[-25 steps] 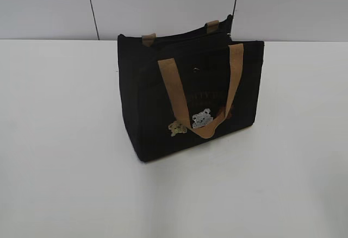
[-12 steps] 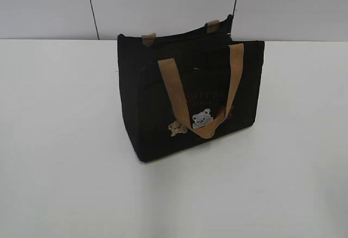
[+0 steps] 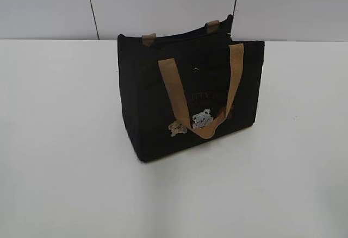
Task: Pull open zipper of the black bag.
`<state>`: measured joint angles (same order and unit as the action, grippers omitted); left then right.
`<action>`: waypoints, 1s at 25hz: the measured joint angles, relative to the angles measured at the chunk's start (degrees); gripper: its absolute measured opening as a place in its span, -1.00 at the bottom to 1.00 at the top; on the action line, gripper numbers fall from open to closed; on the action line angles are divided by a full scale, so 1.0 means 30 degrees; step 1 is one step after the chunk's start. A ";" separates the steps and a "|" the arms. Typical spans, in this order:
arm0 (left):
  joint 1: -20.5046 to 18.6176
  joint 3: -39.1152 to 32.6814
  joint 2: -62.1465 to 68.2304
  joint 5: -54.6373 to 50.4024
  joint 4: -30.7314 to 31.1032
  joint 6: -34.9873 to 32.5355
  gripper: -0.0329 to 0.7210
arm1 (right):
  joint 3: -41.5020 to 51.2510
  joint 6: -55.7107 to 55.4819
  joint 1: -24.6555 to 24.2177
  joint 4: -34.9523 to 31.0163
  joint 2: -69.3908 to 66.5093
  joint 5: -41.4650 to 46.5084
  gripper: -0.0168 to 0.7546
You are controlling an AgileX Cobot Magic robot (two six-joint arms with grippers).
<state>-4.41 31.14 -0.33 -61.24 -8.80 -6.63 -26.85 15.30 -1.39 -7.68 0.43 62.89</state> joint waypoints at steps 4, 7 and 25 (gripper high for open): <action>0.0164 0.0000 0.0000 -0.0087 -0.1345 -0.1800 0.05 | 0.0000 -0.0131 0.0876 -0.0024 0.0000 -0.0018 0.24; 0.0232 0.0000 0.0000 -0.0109 -0.1489 -0.2057 0.05 | 0.0000 -0.0139 0.1578 -0.0008 0.0000 -0.0018 0.24; 0.0672 0.0000 0.0000 -0.0124 -0.1622 -0.2052 0.05 | 0.0000 0.0233 0.1722 0.0076 0.0000 -0.0018 0.24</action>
<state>-2.40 31.14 -0.33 -61.61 -13.67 -12.78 -26.85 16.00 3.78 -7.46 0.43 62.83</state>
